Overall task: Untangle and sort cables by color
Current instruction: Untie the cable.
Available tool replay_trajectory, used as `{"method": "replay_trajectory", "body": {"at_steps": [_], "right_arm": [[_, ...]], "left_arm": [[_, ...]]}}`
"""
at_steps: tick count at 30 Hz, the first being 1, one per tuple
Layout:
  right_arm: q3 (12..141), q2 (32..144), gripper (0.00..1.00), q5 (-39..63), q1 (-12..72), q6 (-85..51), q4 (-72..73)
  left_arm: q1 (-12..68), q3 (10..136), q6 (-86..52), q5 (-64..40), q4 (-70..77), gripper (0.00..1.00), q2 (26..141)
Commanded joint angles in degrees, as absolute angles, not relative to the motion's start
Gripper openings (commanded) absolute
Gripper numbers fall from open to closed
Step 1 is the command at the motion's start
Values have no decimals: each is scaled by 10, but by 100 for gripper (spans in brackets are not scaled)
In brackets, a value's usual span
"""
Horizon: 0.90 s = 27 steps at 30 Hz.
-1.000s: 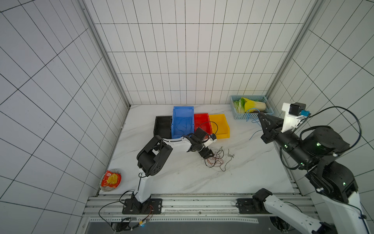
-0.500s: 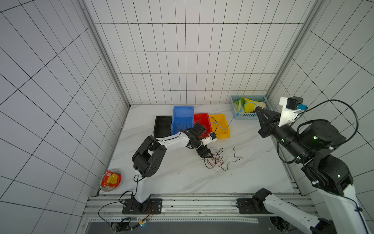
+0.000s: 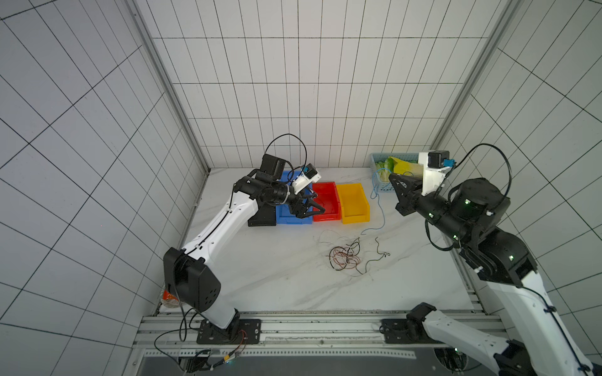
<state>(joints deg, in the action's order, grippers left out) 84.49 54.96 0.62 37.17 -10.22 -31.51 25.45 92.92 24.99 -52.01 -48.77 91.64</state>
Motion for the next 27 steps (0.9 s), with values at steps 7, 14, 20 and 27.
{"method": "replay_trajectory", "body": {"at_steps": [7, 14, 20, 27], "right_arm": [[800, 575, 0, 69, 378, -164, -276], [798, 587, 0, 89, 382, -184, -268], [787, 587, 0, 94, 389, -194, -264], [779, 594, 0, 101, 397, -201, -258]], "left_arm": [[278, 1009, 235, -579, -534, 79, 916], [308, 1021, 210, -515, -499, 80, 938], [320, 1036, 162, -493, -468, 80, 962], [345, 1028, 157, -506, -468, 80, 968]]}}
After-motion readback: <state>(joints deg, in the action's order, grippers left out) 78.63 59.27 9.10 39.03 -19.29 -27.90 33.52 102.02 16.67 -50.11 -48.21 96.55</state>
